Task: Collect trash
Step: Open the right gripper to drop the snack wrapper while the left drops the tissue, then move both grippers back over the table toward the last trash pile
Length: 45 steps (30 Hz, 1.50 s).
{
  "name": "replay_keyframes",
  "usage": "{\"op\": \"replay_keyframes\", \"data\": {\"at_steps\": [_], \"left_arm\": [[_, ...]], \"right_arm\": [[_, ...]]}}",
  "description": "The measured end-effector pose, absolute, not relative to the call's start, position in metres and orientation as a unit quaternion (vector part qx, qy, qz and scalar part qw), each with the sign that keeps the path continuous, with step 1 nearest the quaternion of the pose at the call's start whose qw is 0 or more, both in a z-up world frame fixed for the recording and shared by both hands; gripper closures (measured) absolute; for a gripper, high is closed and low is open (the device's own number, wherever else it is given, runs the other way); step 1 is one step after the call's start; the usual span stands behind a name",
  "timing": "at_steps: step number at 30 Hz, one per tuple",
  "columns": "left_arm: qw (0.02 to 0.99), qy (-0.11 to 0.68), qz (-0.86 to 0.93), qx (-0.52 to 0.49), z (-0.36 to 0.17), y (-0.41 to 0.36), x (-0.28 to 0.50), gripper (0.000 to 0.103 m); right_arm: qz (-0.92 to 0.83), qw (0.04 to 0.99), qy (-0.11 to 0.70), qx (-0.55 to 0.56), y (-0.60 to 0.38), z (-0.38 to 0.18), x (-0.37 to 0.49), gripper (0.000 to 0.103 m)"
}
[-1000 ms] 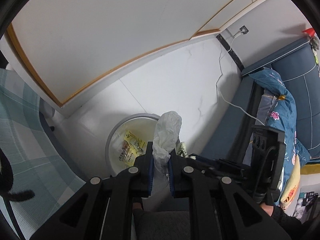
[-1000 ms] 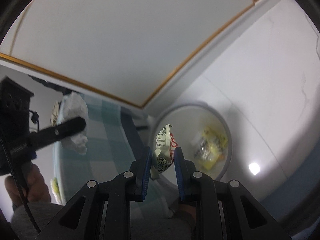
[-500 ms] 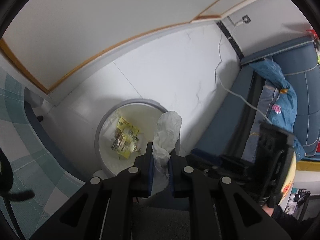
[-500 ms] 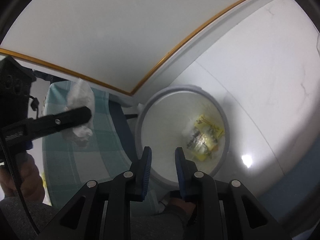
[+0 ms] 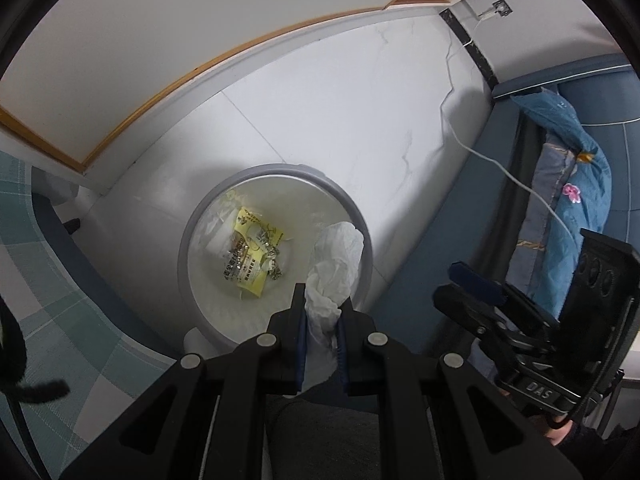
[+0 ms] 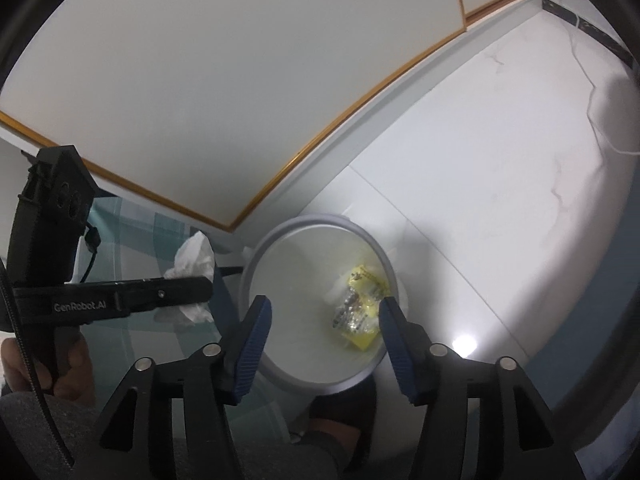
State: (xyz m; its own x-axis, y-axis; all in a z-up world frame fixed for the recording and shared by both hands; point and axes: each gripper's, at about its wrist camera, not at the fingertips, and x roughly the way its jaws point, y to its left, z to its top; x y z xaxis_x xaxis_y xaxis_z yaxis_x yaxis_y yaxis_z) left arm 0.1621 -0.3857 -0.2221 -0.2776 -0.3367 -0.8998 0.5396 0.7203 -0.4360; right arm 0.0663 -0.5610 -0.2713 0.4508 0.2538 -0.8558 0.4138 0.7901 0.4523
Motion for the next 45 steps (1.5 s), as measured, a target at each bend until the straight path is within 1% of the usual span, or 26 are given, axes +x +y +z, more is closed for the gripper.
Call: {"op": "replay_keyframes", "data": {"at_steps": [4, 6, 9, 12, 14, 16, 18, 23, 24, 25, 27, 28, 37, 39, 45], "left_arm": [[0.590, 0.720, -0.359, 0.072, -0.229, -0.386, 0.161, 0.094], [0.589, 0.720, -0.358, 0.077, -0.229, -0.388, 0.160, 0.093], [0.590, 0.720, -0.353, 0.090, -0.230, -0.389, 0.158, 0.093], [0.591, 0.718, -0.353, 0.098, -0.230, -0.389, 0.157, 0.092], [0.592, 0.720, -0.350, 0.095, -0.230, -0.387, 0.158, 0.086], [0.595, 0.719, -0.348, 0.092, -0.229, -0.386, 0.160, 0.069], [0.595, 0.717, -0.350, 0.091, -0.228, -0.386, 0.160, 0.064], [0.596, 0.718, -0.348, 0.093, -0.228, -0.386, 0.157, 0.062], [0.597, 0.717, -0.347, 0.095, -0.227, -0.386, 0.156, 0.056], [0.602, 0.714, -0.345, 0.097, -0.226, -0.385, 0.156, 0.048], [0.615, 0.705, -0.340, 0.097, -0.219, -0.383, 0.156, 0.040], [0.624, 0.700, -0.335, 0.097, -0.215, -0.381, 0.157, 0.039], [0.713, 0.639, -0.279, 0.079, -0.166, -0.346, 0.162, 0.036], [0.734, 0.619, -0.269, 0.069, -0.149, -0.335, 0.162, 0.035], [0.788, 0.567, -0.238, 0.039, -0.100, -0.290, 0.157, 0.034]], "right_arm": [[-0.058, 0.783, 0.527, 0.325, -0.563, -0.274, 0.066, 0.039], [-0.060, 0.781, 0.529, 0.327, -0.565, -0.274, 0.066, 0.033], [-0.061, 0.779, 0.530, 0.329, -0.566, -0.274, 0.065, 0.030], [-0.058, 0.780, 0.524, 0.338, -0.567, -0.273, 0.063, 0.029], [-0.060, 0.780, 0.524, 0.337, -0.567, -0.272, 0.062, 0.029], [-0.062, 0.780, 0.524, 0.338, -0.568, -0.273, 0.061, 0.029], [-0.065, 0.780, 0.523, 0.337, -0.568, -0.272, 0.059, 0.028], [-0.070, 0.783, 0.517, 0.338, -0.571, -0.269, 0.056, 0.026], [-0.071, 0.783, 0.516, 0.339, -0.571, -0.268, 0.056, 0.026], [-0.073, 0.783, 0.516, 0.339, -0.572, -0.268, 0.055, 0.026], [-0.076, 0.784, 0.513, 0.342, -0.574, -0.266, 0.054, 0.026], [-0.077, 0.784, 0.512, 0.343, -0.575, -0.264, 0.053, 0.026], [-0.081, 0.800, 0.490, 0.336, -0.574, -0.233, 0.048, 0.023], [-0.075, 0.808, 0.478, 0.336, -0.571, -0.220, 0.047, 0.021], [-0.051, 0.844, 0.433, 0.313, -0.550, -0.169, 0.045, 0.020]]}}
